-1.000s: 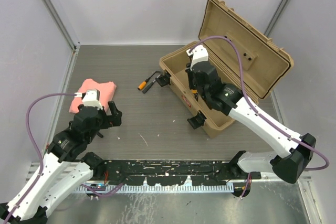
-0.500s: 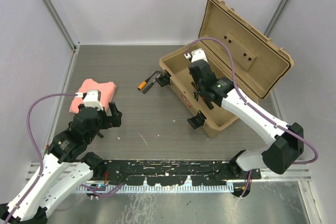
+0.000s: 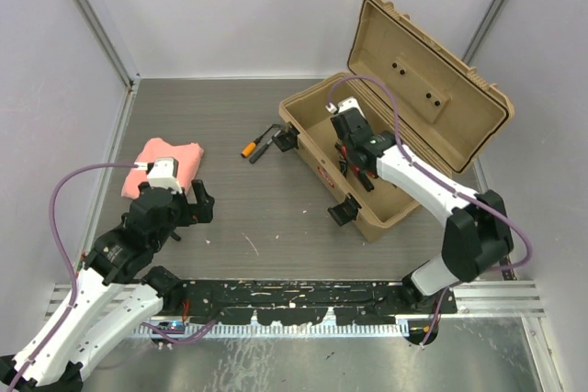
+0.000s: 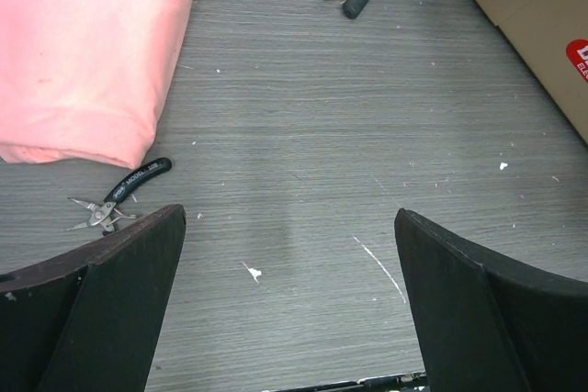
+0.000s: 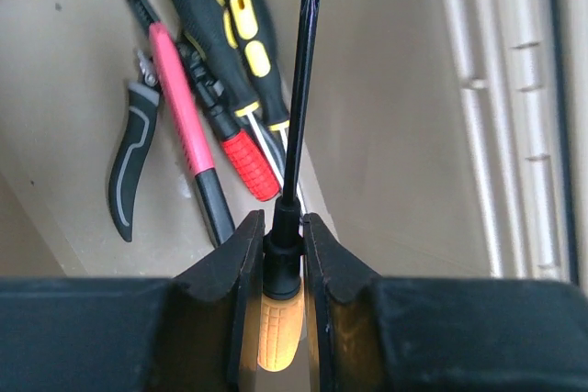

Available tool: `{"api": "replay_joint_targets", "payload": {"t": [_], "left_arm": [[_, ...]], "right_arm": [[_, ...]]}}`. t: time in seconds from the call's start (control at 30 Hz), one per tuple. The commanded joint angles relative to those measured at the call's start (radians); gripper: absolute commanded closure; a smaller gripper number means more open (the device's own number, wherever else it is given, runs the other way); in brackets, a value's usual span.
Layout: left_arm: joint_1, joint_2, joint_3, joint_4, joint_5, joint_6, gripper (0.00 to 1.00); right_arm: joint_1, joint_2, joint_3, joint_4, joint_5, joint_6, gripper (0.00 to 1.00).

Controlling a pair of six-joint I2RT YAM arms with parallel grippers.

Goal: Pack the tool kit
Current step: Place the screwdriver in the toolbox.

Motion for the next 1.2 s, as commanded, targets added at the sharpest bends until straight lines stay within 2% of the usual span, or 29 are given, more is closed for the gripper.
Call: {"api": "replay_joint_targets", "payload": {"t": [0.0,0.17,0.27,0.43,0.53,0.67,0.8,0.97,1.17], "left_arm": [[0.003,-0.013,-0.003,0.052,0.002,-0.003,0.02],[0.002,-0.014,-0.005,0.048,-0.010,-0.013,0.02],[0.003,-0.013,-0.009,0.049,-0.009,-0.017,0.02],[0.004,-0.006,-0.006,0.046,-0.001,-0.018,0.02],[0.003,0.001,-0.005,0.045,0.000,-0.016,0.02],[0.003,0.007,-0.003,0.042,0.002,-0.014,0.02],[0.003,0.008,-0.003,0.043,0.007,-0.013,0.02],[0.003,0.012,-0.002,0.041,0.009,-0.013,0.02],[0.003,0.030,0.002,0.035,0.017,-0.013,0.02]], "right_arm": [[-0.009,0.077,0.036,0.021,-0.023,-0.046,0.98],[-0.060,0.151,0.063,0.031,-0.059,-0.057,0.98],[-0.065,0.171,0.050,0.082,-0.085,-0.068,0.96],[-0.073,0.244,0.086,0.078,-0.086,-0.079,0.96],[-0.079,0.283,0.114,0.079,-0.088,-0.079,0.91],[-0.110,0.332,0.168,0.028,-0.189,-0.046,0.86],[-0.115,0.364,0.193,0.020,-0.151,-0.069,0.84],[-0.116,0.368,0.196,0.017,-0.193,-0.066,0.64],[-0.116,0.329,0.210,0.011,-0.189,-0.069,0.54]]}}
